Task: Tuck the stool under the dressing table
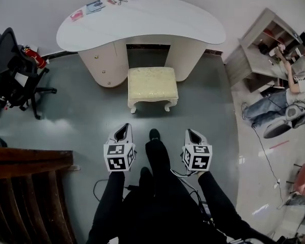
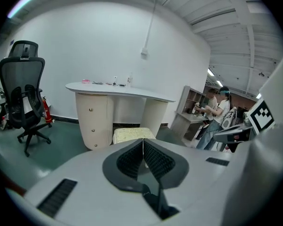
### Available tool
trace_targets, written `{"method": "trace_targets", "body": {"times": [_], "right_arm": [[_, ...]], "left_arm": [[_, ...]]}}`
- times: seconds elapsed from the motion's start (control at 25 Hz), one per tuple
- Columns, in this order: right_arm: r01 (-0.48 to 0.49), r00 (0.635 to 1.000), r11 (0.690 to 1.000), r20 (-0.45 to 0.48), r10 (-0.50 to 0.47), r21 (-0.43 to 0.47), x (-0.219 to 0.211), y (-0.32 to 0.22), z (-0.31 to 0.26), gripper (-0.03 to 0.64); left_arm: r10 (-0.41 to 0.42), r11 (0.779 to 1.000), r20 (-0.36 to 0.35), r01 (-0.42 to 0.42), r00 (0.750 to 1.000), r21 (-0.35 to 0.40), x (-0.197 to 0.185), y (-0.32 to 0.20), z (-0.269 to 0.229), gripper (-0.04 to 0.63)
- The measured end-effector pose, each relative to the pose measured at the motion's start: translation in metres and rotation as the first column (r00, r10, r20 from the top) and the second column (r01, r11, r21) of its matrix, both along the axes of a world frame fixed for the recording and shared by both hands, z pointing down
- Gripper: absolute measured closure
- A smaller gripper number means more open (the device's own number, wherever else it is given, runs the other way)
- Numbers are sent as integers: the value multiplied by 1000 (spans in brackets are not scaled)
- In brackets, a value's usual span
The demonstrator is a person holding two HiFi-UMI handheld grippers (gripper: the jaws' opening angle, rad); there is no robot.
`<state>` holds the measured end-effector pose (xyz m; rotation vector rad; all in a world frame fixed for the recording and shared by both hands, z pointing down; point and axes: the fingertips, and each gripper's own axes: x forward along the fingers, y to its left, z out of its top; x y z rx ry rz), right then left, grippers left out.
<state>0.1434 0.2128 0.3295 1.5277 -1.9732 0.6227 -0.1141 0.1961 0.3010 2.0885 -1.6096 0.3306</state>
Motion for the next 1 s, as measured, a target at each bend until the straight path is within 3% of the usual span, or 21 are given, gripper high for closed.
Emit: {"method": "trace_targets", "body": {"times": [0.32, 0.72, 1.0], "right_arm": [[42, 999, 999, 1, -42, -28, -15, -50, 16, 612], [37, 999, 987, 8, -36, -156, -17, -117, 68, 613], [47, 999, 964, -2, -49, -262, -15, -143, 123, 613]], "left_arm": [[-36, 999, -31, 35, 999, -33, -10, -48, 21, 586], [-28, 986, -19, 25, 999, -163, -6, -105, 75, 586], [-35, 962, -9, 32, 999, -272, -4, -139, 132, 586]]}}
